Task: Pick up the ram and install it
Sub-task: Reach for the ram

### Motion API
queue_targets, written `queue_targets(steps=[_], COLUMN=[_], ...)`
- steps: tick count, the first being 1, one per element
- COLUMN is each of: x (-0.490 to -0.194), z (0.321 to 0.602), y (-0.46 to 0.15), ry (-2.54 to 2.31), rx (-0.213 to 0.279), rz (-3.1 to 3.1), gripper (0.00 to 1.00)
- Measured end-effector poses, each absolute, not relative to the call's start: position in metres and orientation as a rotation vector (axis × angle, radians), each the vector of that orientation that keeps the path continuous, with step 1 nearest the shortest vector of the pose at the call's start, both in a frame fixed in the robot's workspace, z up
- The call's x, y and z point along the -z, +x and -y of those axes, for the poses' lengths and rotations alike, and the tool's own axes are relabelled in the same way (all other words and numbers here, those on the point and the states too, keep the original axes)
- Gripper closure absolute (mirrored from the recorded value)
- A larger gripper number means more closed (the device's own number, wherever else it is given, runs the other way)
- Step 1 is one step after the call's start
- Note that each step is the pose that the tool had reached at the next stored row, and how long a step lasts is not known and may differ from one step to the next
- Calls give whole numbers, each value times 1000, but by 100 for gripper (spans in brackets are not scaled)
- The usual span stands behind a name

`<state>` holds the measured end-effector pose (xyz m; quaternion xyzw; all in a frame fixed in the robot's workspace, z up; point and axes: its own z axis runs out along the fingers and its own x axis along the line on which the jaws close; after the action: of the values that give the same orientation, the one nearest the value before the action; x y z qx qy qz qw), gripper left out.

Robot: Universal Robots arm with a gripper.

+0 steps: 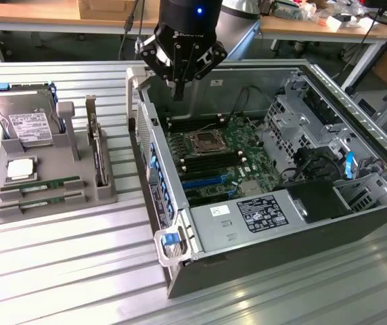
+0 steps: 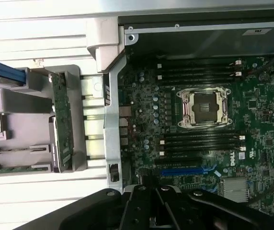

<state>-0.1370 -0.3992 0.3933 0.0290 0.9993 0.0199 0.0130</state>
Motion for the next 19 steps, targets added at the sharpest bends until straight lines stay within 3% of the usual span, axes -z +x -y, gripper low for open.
queue_targets(steps=[19], x=[-393], z=[399], y=[-148], ry=[90], rx=[-62], rz=[-3114], gripper=[89])
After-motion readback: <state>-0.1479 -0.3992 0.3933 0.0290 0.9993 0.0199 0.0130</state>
